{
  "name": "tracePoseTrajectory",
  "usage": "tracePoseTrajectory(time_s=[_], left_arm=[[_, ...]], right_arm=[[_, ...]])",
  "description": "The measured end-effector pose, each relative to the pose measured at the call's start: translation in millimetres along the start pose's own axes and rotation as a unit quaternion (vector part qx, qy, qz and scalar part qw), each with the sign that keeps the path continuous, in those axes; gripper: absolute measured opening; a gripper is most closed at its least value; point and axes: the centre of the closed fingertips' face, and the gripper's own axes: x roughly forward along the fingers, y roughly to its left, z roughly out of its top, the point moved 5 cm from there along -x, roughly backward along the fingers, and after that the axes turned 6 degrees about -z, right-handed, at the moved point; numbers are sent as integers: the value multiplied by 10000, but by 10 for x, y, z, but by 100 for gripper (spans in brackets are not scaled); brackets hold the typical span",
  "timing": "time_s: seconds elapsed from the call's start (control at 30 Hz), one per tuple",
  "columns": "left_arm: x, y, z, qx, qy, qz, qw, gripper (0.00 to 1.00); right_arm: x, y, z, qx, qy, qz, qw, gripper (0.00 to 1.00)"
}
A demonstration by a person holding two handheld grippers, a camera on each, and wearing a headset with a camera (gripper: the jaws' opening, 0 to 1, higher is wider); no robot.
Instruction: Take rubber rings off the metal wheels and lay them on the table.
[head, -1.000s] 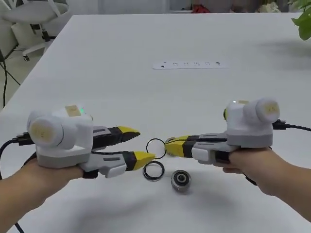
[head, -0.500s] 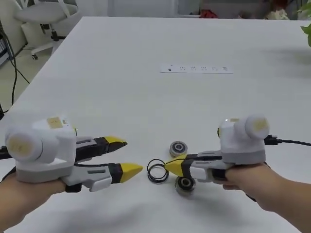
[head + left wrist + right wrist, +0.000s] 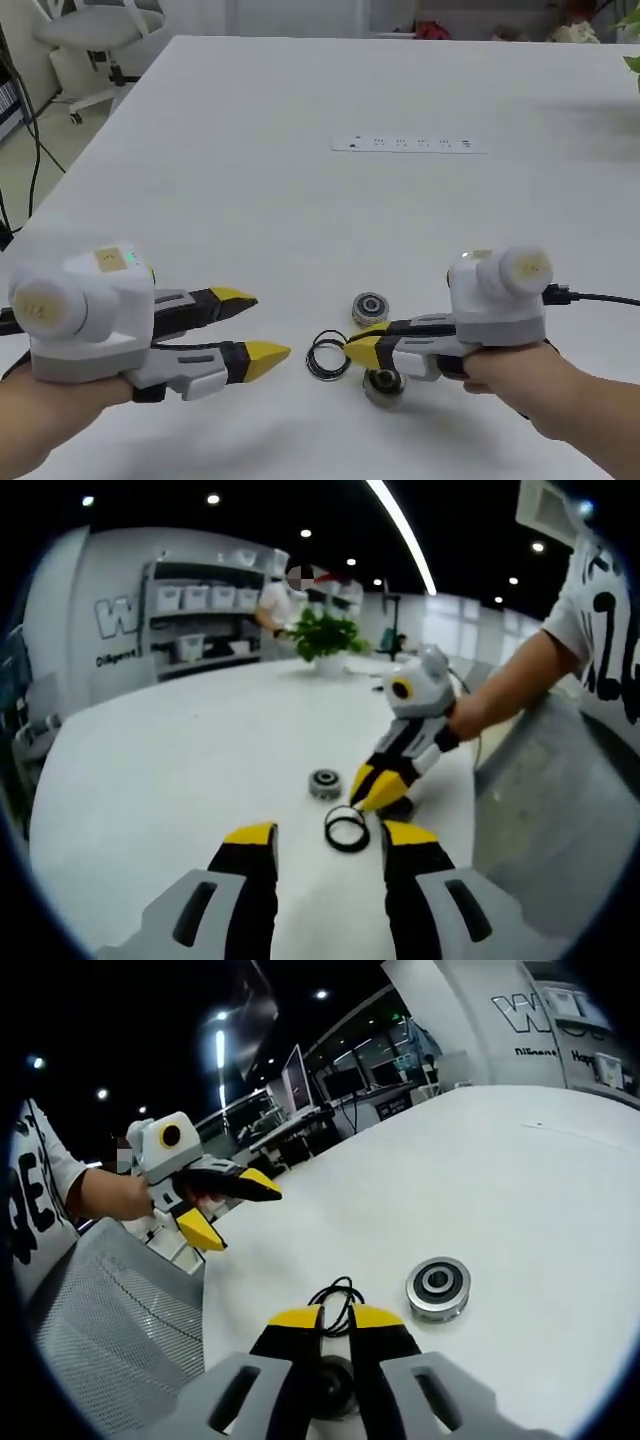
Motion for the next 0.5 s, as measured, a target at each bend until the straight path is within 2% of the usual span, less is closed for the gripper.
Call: tracePoseTrajectory(time_s=[0.23, 0.5], left_arm=[[-46, 2, 21, 15, -32, 67, 10000, 42], [-68, -20, 78, 26, -65, 109, 9999, 43]], right_arm=[[-49, 42, 44, -116, -31, 29, 9999, 15], [-182, 43, 183, -227, -217, -56, 9995, 22]])
